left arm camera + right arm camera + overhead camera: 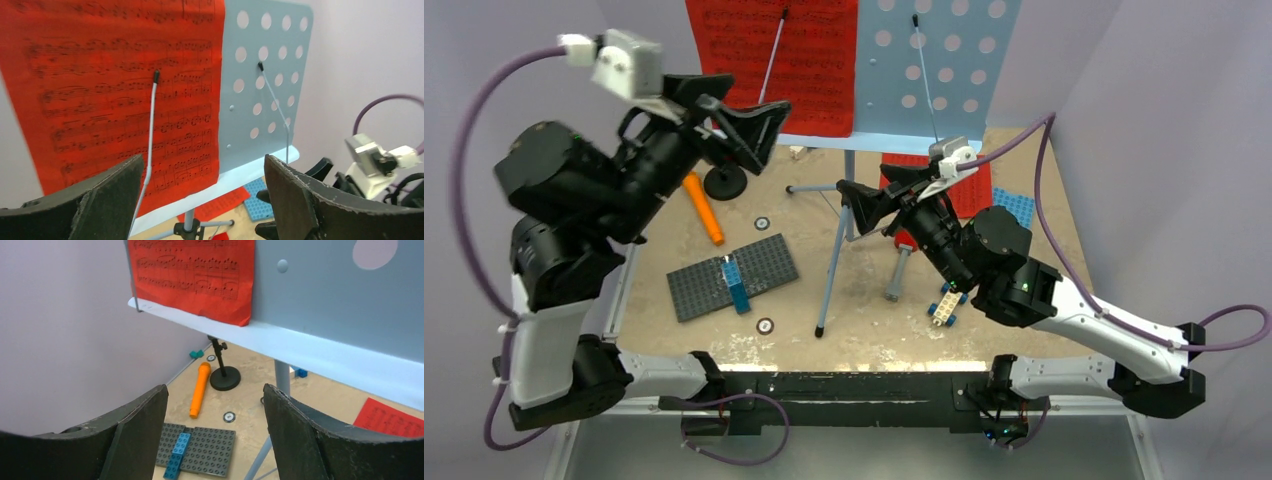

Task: Pack up the instrument practice props

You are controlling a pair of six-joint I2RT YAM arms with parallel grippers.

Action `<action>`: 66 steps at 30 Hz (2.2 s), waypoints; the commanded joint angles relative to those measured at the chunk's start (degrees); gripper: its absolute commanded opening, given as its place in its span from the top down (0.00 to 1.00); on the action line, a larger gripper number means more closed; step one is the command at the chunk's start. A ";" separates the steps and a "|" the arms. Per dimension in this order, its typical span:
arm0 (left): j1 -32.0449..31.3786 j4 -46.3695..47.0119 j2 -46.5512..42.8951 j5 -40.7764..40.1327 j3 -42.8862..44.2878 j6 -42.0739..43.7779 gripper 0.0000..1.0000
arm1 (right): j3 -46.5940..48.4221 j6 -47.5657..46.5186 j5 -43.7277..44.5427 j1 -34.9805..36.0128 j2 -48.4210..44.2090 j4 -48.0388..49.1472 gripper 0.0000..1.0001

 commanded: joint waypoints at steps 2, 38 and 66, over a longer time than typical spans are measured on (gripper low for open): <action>3.97 -8.67 6.15 1.83 6.87 -0.01 0.11 | 8.30 -2.30 6.83 0.33 3.05 -2.56 0.26; 7.72 5.44 14.08 -9.69 2.11 16.49 0.68 | 15.38 -4.72 4.85 0.33 4.74 -3.14 0.25; 7.66 11.76 3.33 1.45 -8.87 11.00 1.00 | 22.02 6.02 -8.17 -11.17 7.36 -7.45 0.19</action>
